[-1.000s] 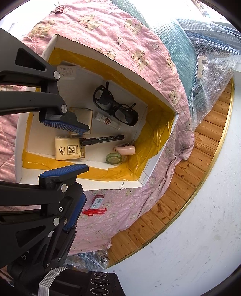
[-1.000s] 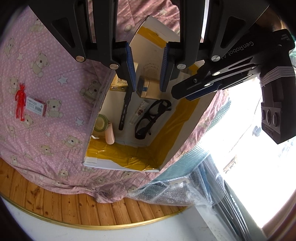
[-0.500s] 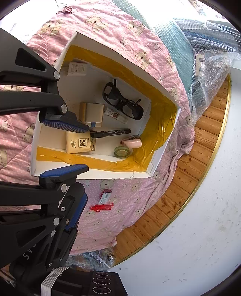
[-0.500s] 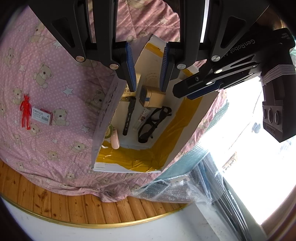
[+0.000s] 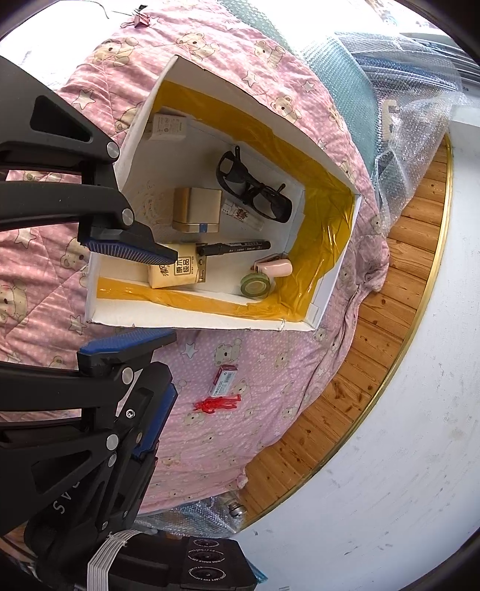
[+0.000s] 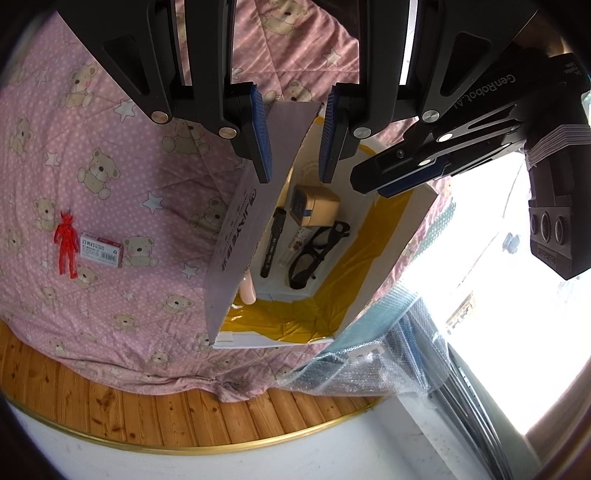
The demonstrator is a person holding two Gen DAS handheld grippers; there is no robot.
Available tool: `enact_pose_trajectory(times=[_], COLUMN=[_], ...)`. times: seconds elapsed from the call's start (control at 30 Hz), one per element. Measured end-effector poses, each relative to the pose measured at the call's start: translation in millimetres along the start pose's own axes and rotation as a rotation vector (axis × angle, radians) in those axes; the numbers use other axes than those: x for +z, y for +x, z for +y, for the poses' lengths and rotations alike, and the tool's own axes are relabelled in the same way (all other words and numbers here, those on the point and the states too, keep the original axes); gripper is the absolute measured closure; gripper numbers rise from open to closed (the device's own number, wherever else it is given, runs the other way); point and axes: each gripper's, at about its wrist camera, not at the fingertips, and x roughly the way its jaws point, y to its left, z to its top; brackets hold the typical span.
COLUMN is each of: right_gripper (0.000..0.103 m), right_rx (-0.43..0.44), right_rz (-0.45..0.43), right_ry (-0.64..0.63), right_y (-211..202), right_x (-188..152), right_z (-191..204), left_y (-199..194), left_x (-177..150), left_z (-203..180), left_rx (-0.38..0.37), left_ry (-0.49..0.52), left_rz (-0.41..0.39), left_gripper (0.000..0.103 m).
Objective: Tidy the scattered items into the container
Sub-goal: 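Withdraw both tools toward the white staple box and red figure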
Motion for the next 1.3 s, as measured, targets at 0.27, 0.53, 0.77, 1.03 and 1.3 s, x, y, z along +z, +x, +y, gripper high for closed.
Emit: enact_pose_trajectory(times=[0.27,0.53,0.77,1.03,1.3], right_gripper=[0.075,0.075,0.075,0.073,0.072], right_rx=[0.001,0.005,0.006,0.002,-0.011], right_rz=[-0.023,-0.039,-0.055,-0.058,-0.057], right_ry=[0.036,0.081,0.123,0.175,0.228], right_y=[-16.3,-30.0,-40.5,-45.0,-48.2], right_x=[-8.9,-20.0,-26.1,-33.8,-40.4], right_z=[-16.4,-39.9,-64.1,-92.6,-121.7], left_y=[-3.2,2.7,13.9,31.2,51.1], left_x=[-7.1,-15.2,-22.6,-29.4,-33.1], left_z=[-22.8,-47.2,-71.1,-94.7,-116.1], left_rx=[-0.007,-0.01,-0.013,-0.016,-0.025], left_ry=[0.04,0.083,0.123,0.159,0.189], left_rz=[0.003,0.023,0.051,0.09,0.127], left_gripper=[0.066,0.066,0.066,0.066,0.066])
